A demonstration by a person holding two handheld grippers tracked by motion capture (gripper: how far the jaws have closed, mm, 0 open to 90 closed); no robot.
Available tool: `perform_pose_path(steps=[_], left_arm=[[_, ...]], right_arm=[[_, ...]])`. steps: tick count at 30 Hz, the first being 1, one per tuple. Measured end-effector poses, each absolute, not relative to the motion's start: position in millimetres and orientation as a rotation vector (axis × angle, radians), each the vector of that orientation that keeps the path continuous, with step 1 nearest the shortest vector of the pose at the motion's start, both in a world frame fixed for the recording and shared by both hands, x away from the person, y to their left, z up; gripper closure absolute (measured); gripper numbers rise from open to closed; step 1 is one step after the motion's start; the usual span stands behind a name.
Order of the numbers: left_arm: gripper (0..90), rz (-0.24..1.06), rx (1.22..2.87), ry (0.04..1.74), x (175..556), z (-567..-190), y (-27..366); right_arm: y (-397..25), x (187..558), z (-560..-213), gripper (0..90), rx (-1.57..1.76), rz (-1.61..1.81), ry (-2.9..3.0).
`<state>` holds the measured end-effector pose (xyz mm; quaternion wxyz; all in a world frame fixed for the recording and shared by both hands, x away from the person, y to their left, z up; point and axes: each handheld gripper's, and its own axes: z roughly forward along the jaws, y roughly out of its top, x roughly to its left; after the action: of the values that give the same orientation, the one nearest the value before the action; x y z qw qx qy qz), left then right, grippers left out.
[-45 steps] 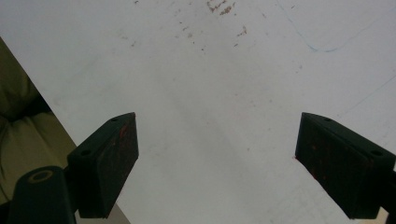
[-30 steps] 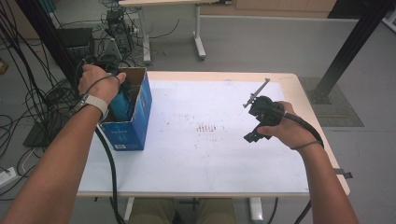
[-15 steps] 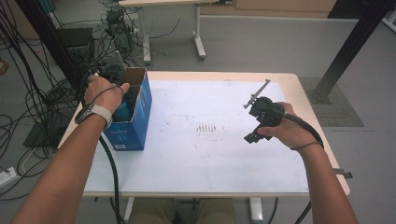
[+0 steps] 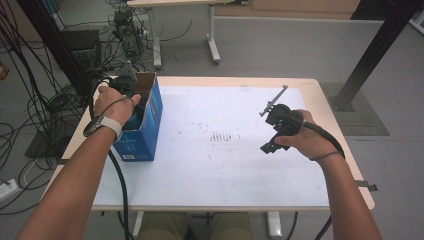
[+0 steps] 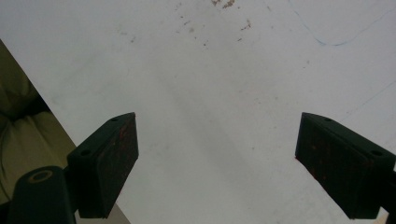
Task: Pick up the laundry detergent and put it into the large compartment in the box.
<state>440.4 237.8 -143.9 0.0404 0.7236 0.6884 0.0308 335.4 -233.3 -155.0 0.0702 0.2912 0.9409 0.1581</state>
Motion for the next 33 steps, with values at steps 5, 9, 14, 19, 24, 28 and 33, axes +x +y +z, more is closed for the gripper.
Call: perform_pose_path(steps=[5,9,14,19,24,28,33], left_arm=[[37.3,0.093,2.221,2.107,440.4,-144.0,237.5],[37.3,0.093,2.223,2.108,440.6,-143.9,236.9],[37.3,0.091,2.227,2.107,440.9,-143.8,236.5],[37.3,0.089,2.226,2.108,440.9,-143.9,236.6],[37.2,0.091,2.228,2.106,441.0,-144.0,236.2],[37.2,0.094,2.231,2.107,441.2,-144.1,235.2],[37.2,0.092,2.23,2.108,441.2,-144.0,235.4]], right_arm=[[-234.4,334.4,-154.5,12.9,0.878,0.475,2.828],[-234.9,334.0,-154.3,12.9,0.877,0.469,2.829],[-234.5,334.0,-153.6,12.9,0.879,0.47,2.83],[-233.7,333.8,-151.9,12.9,0.874,0.469,2.828],[-233.5,333.7,-151.4,12.9,0.872,0.468,2.827],[-233.3,333.5,-151.6,12.9,0.872,0.467,2.826],[-232.8,333.6,-151.3,12.9,0.875,0.468,2.826]])
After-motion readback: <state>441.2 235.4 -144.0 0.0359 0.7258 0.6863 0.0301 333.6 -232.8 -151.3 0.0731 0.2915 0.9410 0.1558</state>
